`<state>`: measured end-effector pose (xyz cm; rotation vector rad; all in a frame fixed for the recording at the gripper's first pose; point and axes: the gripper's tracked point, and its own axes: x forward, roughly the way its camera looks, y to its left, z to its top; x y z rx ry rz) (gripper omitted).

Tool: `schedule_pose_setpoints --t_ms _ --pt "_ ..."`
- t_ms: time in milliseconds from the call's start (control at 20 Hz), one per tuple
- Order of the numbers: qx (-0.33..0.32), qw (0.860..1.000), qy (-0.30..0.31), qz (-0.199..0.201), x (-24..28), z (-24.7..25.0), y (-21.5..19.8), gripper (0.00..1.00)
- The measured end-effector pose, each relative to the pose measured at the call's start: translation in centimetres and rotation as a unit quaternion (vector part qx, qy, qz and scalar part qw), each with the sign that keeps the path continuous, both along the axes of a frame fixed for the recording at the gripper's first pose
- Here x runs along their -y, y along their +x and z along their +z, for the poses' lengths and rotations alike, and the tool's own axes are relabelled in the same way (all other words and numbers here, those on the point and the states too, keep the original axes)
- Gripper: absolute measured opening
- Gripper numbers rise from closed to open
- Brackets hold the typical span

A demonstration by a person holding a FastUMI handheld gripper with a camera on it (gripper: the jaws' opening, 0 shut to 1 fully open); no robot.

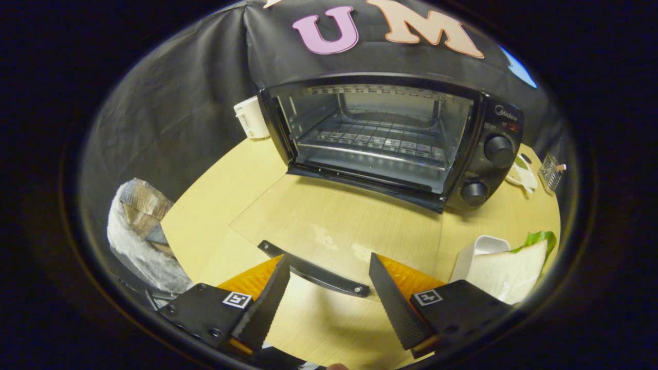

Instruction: Open the toaster oven, put the food inside, and close the toaster oven door.

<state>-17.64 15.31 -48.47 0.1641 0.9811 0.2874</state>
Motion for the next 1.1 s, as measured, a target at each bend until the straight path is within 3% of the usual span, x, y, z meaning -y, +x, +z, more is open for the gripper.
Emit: schedule_pose_setpoints --t_ms 250,600,850,1100 --pt "0.055 0.996 0.011 -0.063 4.9 4.0 2.7 0.98" --pt "0.113 0.978 -0.032 -0.174 18.0 7.9 4.7 0.98" --pt "0.096 0.97 -0.066 -0.212 24.5 6.2 2.0 0.98" --pt "0.052 0.97 -0.067 -0.227 26.3 2.5 -0.8 0.98"
